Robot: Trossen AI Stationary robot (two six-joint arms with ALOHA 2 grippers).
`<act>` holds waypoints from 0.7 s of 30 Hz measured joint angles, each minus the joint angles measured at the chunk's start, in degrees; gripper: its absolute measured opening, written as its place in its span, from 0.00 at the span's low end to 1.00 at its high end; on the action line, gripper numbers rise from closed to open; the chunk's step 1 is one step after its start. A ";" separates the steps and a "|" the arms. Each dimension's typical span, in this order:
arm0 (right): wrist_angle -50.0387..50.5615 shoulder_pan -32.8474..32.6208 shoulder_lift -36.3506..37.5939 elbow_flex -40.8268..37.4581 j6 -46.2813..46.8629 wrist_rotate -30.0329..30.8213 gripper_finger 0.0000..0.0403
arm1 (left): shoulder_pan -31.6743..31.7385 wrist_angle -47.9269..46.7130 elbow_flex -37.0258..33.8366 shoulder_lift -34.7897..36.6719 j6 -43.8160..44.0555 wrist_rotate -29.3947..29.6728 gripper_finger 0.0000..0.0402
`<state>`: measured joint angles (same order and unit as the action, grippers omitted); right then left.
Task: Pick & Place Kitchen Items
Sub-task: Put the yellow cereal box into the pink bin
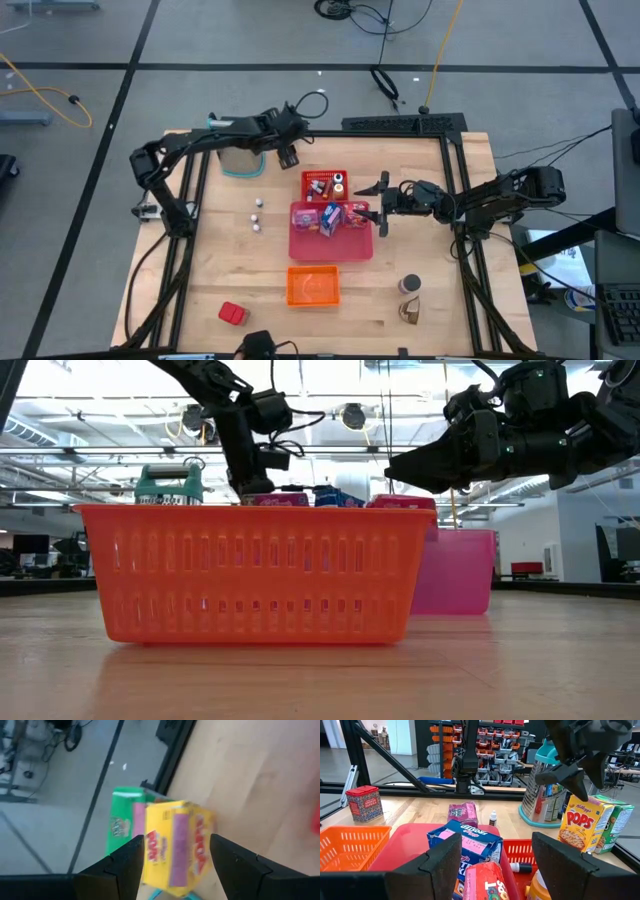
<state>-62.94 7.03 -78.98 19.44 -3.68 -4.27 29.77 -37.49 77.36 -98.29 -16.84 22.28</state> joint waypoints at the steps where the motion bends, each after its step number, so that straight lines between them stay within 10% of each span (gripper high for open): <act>1: 0.01 0.00 0.00 0.00 0.00 0.00 0.58 | 0.01 -0.05 0.00 -0.29 0.00 0.30 0.57; 11: 0.40 0.00 0.00 0.00 0.00 0.00 0.58 | 0.07 -1.22 0.09 -4.35 -2.23 1.35 0.54; 21: 0.72 -0.02 0.00 0.00 0.00 0.00 0.58 | -0.27 -2.24 0.09 -3.90 -2.70 1.55 0.03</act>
<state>-62.22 7.01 -78.98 19.44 -3.68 -4.27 29.50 -39.72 77.45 -102.20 -19.54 23.83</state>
